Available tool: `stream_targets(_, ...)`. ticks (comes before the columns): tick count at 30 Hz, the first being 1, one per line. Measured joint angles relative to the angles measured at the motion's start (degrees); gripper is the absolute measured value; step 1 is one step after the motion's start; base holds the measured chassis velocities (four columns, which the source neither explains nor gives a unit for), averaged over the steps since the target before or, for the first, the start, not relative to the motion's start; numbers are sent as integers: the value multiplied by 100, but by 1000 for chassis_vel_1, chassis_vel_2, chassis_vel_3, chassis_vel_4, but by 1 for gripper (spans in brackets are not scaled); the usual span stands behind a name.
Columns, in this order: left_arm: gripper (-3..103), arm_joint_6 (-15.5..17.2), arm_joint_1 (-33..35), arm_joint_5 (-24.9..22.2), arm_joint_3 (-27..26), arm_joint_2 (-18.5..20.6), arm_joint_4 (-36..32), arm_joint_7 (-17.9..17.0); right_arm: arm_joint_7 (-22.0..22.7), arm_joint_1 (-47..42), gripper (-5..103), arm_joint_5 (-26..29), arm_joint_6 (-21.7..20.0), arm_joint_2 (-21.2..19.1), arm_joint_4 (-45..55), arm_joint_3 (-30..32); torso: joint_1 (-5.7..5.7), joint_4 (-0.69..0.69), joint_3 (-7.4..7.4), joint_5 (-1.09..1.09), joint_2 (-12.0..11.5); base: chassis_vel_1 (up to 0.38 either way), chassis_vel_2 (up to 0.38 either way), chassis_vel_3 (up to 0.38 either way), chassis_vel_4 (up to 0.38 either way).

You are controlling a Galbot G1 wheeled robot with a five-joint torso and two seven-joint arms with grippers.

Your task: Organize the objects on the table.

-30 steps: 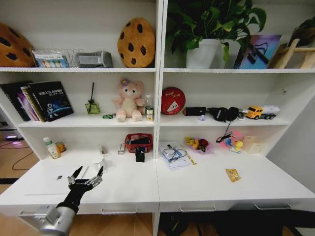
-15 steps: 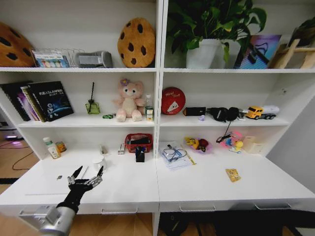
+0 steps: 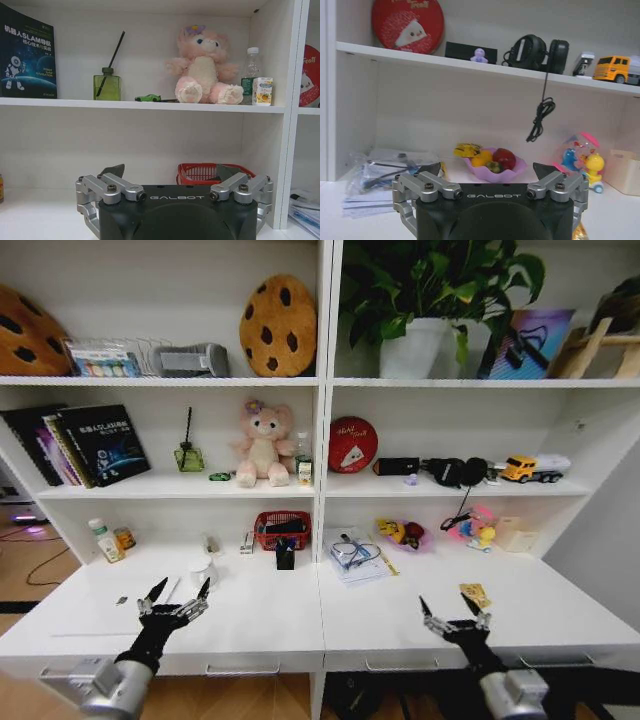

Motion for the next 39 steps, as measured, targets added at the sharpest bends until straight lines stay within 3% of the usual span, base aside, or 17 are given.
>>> stream_targets(7, 100, 0, 0, 0, 0, 0, 0, 0, -178, -125, 100, 373, 20, -248, -287, 607, 0, -1, 0, -2, 0, 0, 0, 0, 0)
stream_targets(20, 100, 0, 0, 0, 1, 0, 0, 5, -169, -135, 100, 499, 13, -125, -388, 573, -1, 0, -1, 2, 0, -122, -126, 126, 130)
stream_targets(23, 100, 0, 0, 0, 1, 0, 0, 3, -98, -91, 100, 575, -49, -116, -479, 531, -2, 0, -1, -7, 2, -253, -249, 279, 271)
stream_targets(24, 100, 0, 0, 0, 1, 0, 0, 3, -85, -29, 100, 557, -65, -117, -568, 492, -2, 1, -1, 3, 1, -251, -215, 218, 275)
stream_targets(29, 100, 0, 0, 0, 2, 0, 0, 9, 89, 400, 100, 563, -264, -179, -994, 199, -2, -4, -1, 1, 1, -161, -185, 181, 158)
stream_targets(33, 100, 0, 0, 0, 1, -1, 0, 9, 76, 1207, 100, 408, -407, -333, -1631, -334, -2, 4, -1, -1, 1, -33, -45, 61, 9)
stream_targets(39, 100, 0, 0, 0, -1, 0, 1, 6, 145, 1901, 103, 151, -720, -394, -2060, -959, -2, 2, -1, -5, 1, 53, 46, -30, -28)
